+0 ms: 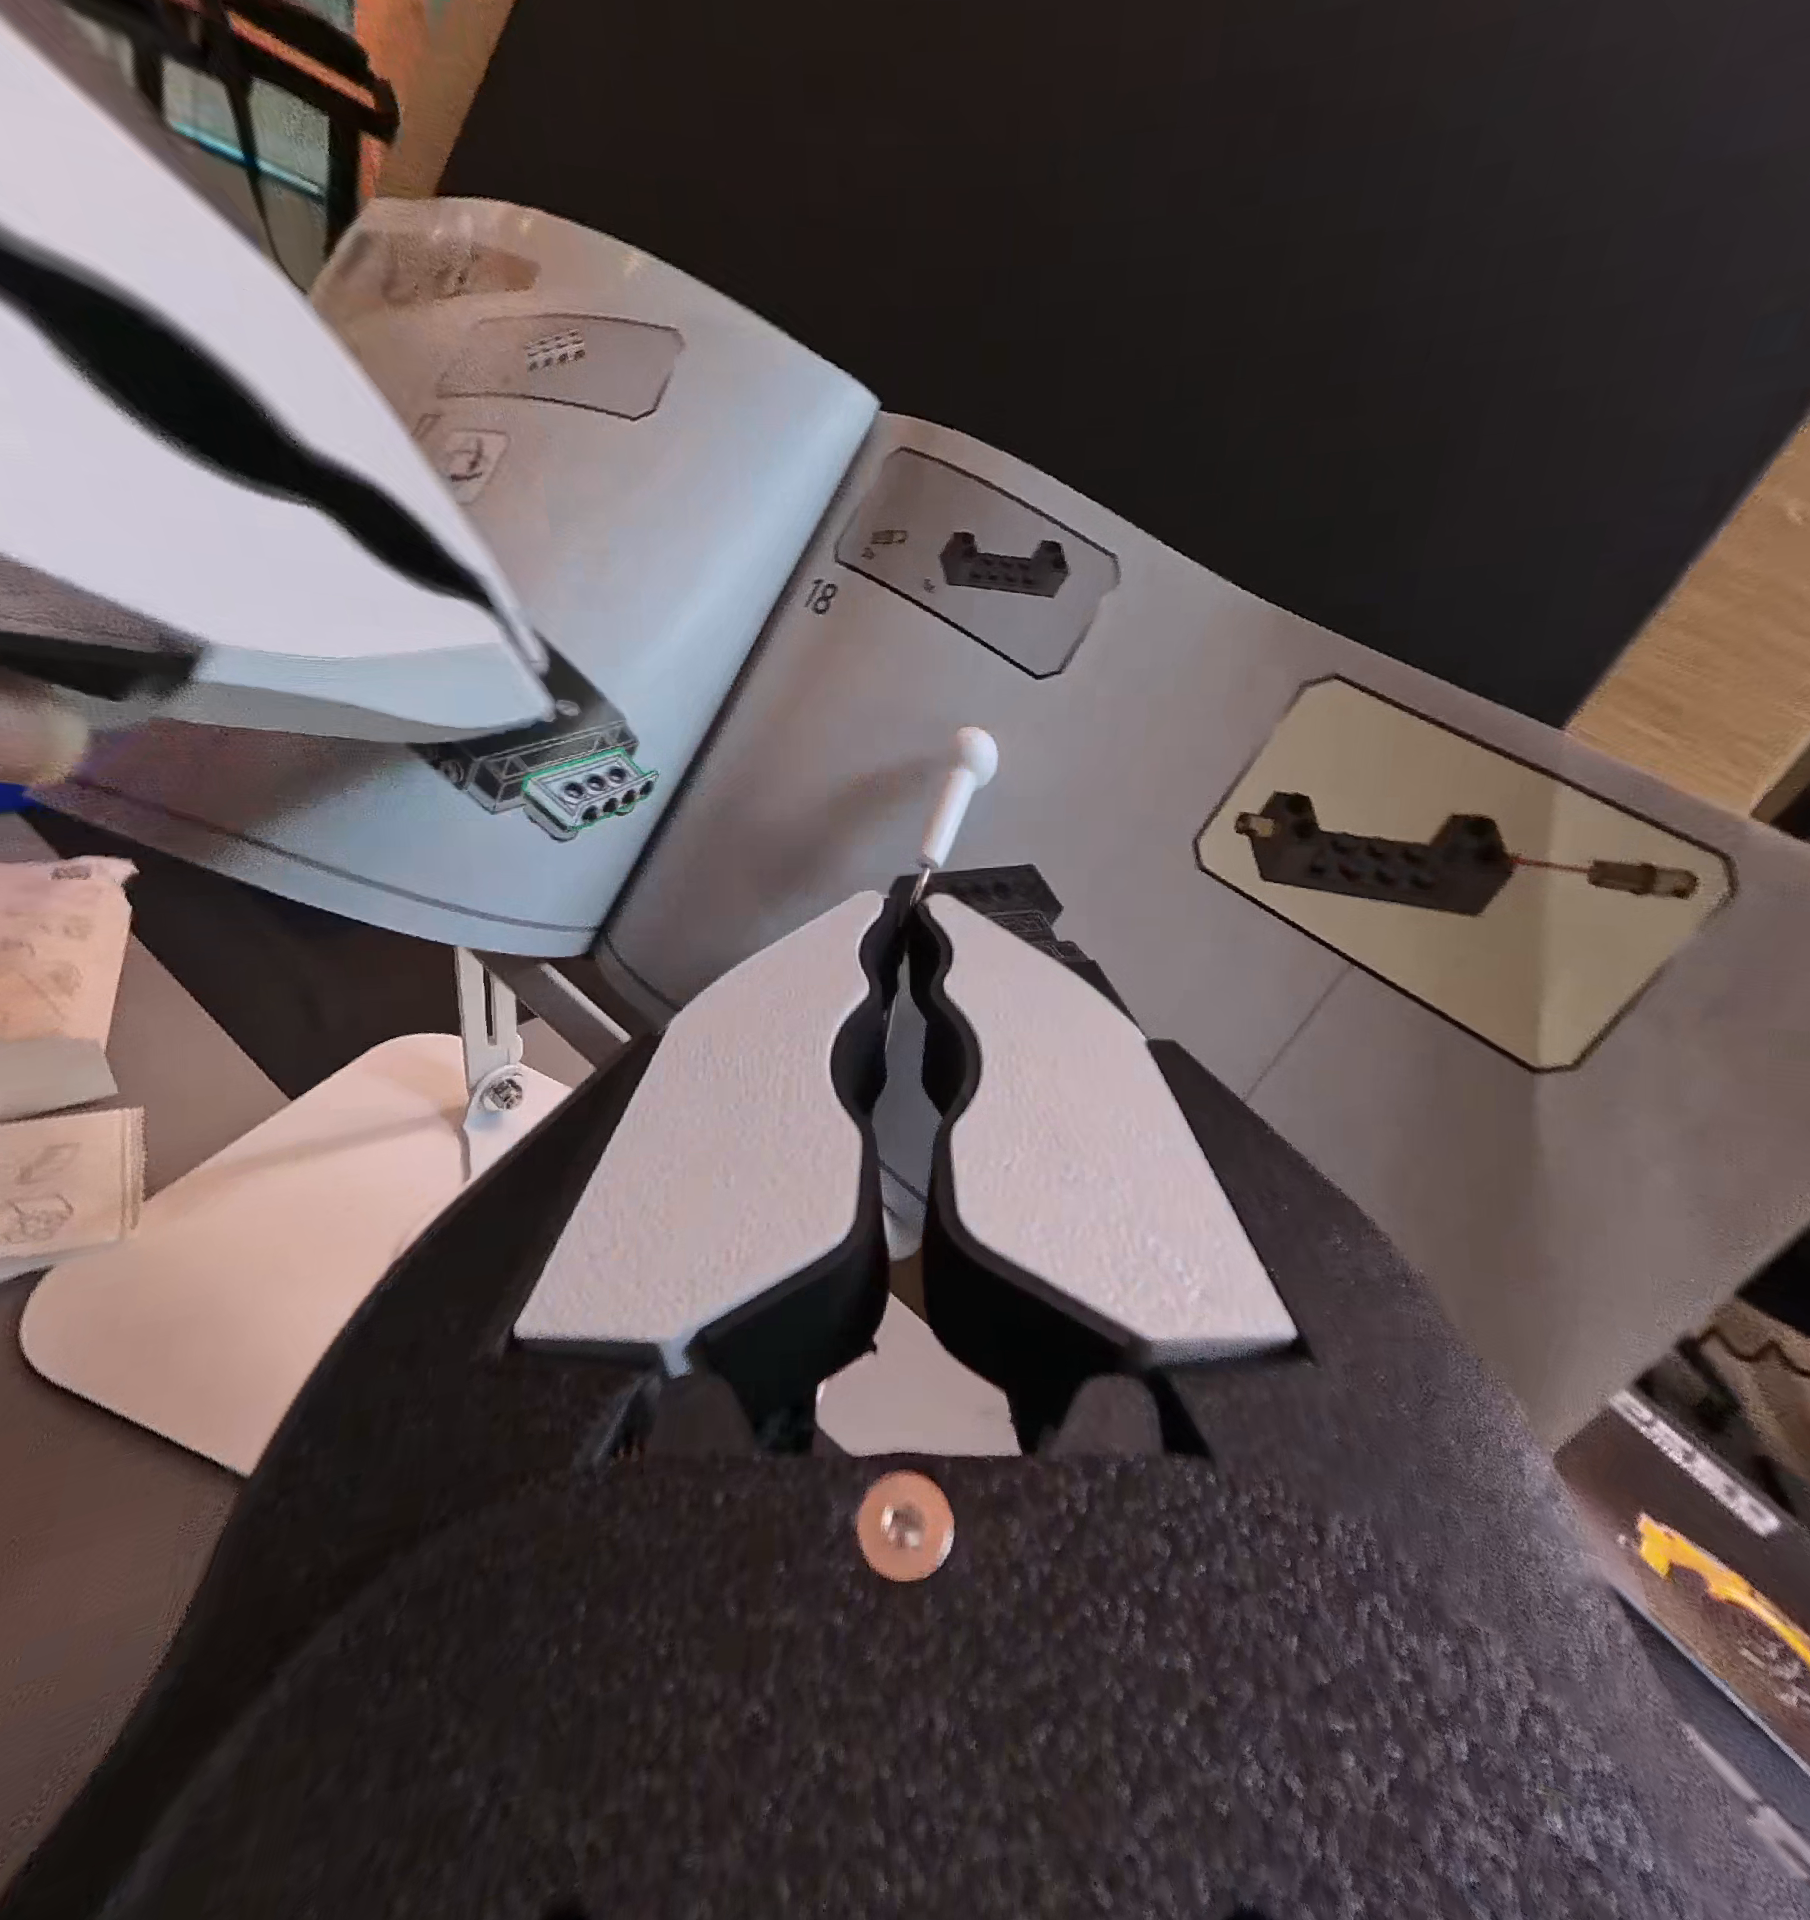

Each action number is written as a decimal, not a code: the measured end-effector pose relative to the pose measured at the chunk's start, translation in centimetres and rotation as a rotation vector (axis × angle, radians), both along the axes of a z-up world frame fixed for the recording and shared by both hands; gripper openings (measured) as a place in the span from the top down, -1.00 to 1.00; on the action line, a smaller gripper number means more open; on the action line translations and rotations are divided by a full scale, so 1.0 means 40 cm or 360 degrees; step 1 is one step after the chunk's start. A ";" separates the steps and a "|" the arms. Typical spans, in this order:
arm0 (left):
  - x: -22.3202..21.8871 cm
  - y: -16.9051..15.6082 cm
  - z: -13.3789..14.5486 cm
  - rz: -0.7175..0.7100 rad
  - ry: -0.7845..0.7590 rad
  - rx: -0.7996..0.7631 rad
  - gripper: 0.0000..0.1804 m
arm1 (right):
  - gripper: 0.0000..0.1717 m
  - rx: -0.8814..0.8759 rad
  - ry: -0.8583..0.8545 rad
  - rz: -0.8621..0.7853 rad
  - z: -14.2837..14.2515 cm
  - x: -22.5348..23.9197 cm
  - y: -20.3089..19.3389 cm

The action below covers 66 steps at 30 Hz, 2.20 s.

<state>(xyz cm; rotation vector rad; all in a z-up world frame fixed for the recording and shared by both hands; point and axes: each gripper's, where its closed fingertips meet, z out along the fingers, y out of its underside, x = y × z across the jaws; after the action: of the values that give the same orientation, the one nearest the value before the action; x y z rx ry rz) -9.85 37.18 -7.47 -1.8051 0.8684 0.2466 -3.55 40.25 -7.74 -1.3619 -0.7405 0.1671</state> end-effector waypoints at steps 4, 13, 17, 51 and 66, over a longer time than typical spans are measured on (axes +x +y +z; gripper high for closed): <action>-0.091 0.003 -0.083 0.0089 0.0081 -0.0138 0.97 | 0.99 0.0050 -0.0129 0.0004 -0.010 -0.028 -0.005; -0.125 0.074 -0.101 0.0069 0.0103 0.0030 1.00 | 0.99 0.0244 -0.0506 0.0020 -0.047 -0.080 -0.016; -0.126 0.074 -0.101 0.0050 0.0046 0.0037 1.00 | 1.00 0.0407 -0.0741 0.0014 -0.059 -0.091 -0.018; -0.165 -0.229 -0.001 -0.0189 -0.1014 0.0191 1.00 | 0.61 0.0035 -0.0006 0.0292 -0.020 0.055 -0.331; -0.092 -0.478 -0.135 -0.0201 -0.1303 0.0101 1.00 | 0.92 -0.0337 0.0397 0.0122 -0.126 0.228 -0.505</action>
<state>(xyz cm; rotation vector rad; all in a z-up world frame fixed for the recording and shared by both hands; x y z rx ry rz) -13.53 18.07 -12.87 -1.5717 0.3726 -0.5152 5.57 20.04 -12.76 -1.4807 -0.5766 0.4784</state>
